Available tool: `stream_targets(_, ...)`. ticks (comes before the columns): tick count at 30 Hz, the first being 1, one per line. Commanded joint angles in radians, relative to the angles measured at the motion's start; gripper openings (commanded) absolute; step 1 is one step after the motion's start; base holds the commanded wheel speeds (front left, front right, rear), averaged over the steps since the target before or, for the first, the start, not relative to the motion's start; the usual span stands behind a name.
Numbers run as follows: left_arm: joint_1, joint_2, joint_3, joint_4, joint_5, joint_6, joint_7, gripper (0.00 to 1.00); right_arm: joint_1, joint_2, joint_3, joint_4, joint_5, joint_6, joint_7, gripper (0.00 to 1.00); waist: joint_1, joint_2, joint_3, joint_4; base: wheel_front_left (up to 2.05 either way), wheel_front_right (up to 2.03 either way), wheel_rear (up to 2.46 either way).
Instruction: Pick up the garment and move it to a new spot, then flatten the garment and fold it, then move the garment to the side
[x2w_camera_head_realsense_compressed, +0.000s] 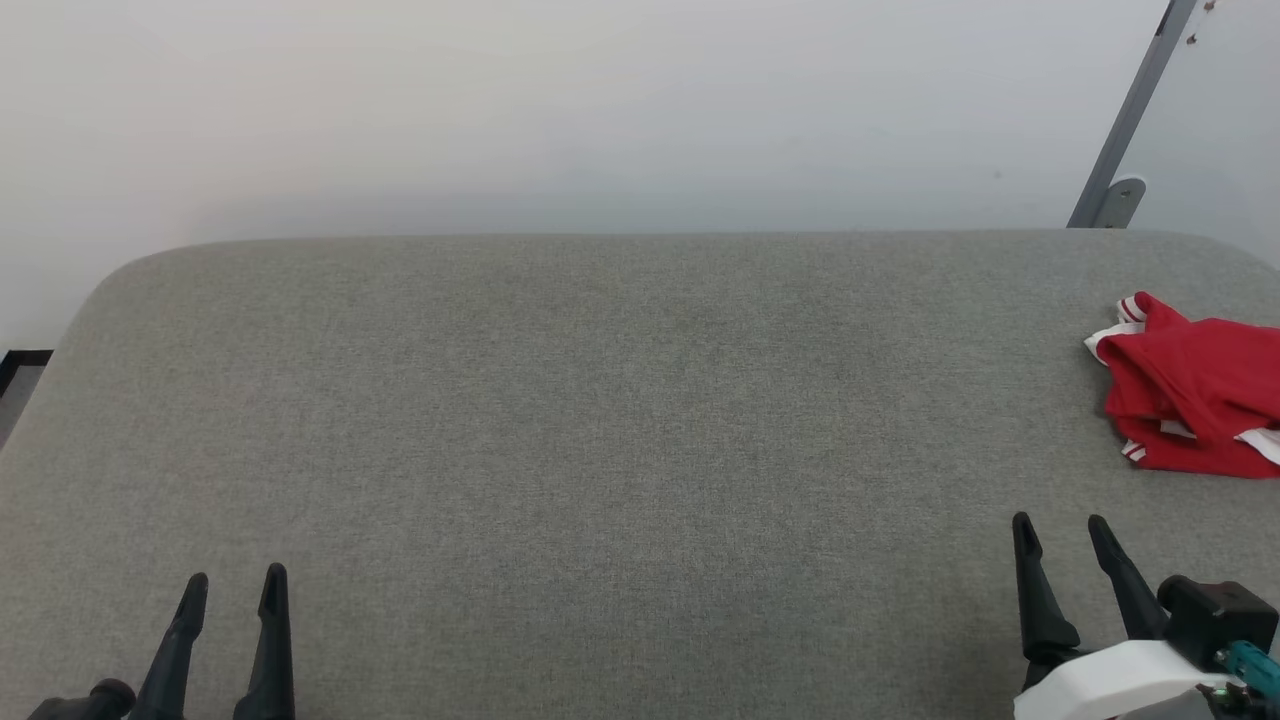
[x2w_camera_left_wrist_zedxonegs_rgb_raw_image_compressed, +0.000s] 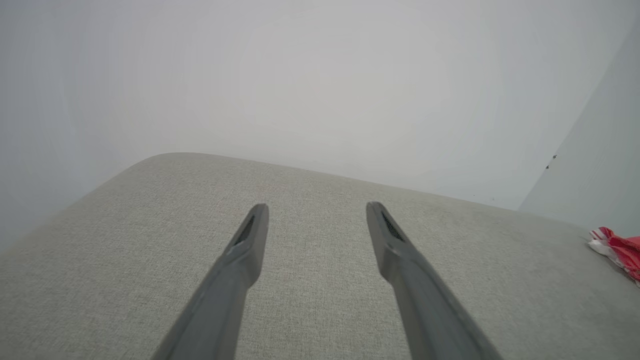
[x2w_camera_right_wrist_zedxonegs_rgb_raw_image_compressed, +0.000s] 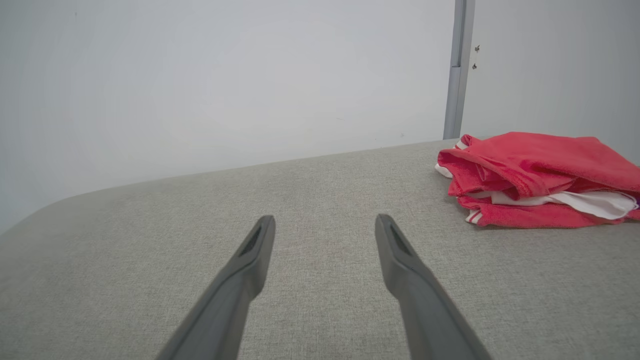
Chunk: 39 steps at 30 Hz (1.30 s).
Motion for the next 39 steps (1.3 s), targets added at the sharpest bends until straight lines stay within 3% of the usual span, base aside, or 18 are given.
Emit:
stream_targets(1,-0.013,0.004,-0.003,0.002,0.004,-0.004,-0.005,1.0,0.007,0.004,0.003,-0.004,-0.007,0.0,-0.003,1.0,0.0,-0.0001,0.0,0.0,0.0,0.0,0.0)
stream_targets(18,-0.035,0.001,-0.006,0.005,0.02,-0.004,-0.005,1.0,0.012,0.005,0.022,-0.02,-0.028,0.0,0.014,1.0,0.0,-0.0001,0.003,0.005,0.0,0.0,0.0)
stream_targets(19,-0.02,0.002,-0.008,0.007,0.013,0.0,0.0,0.0,0.003,0.002,0.023,-0.015,-0.022,0.0,0.012,0.0,0.0,-0.0001,0.003,0.005,0.0,0.0,0.0)
stream_targets(23,-0.01,-0.022,-0.017,0.042,0.005,0.0,0.005,0.0,0.012,0.003,0.023,0.02,-0.01,0.0,0.016,0.0,0.0,-0.0001,0.003,0.005,0.0,0.0,0.0)
stream_targets(39,-0.073,-0.049,-0.004,0.08,-0.231,0.0,0.073,0.0,-0.024,0.004,0.013,0.028,0.262,0.0,0.066,0.0,0.0,-0.0001,0.006,0.001,0.0,0.0,0.0)
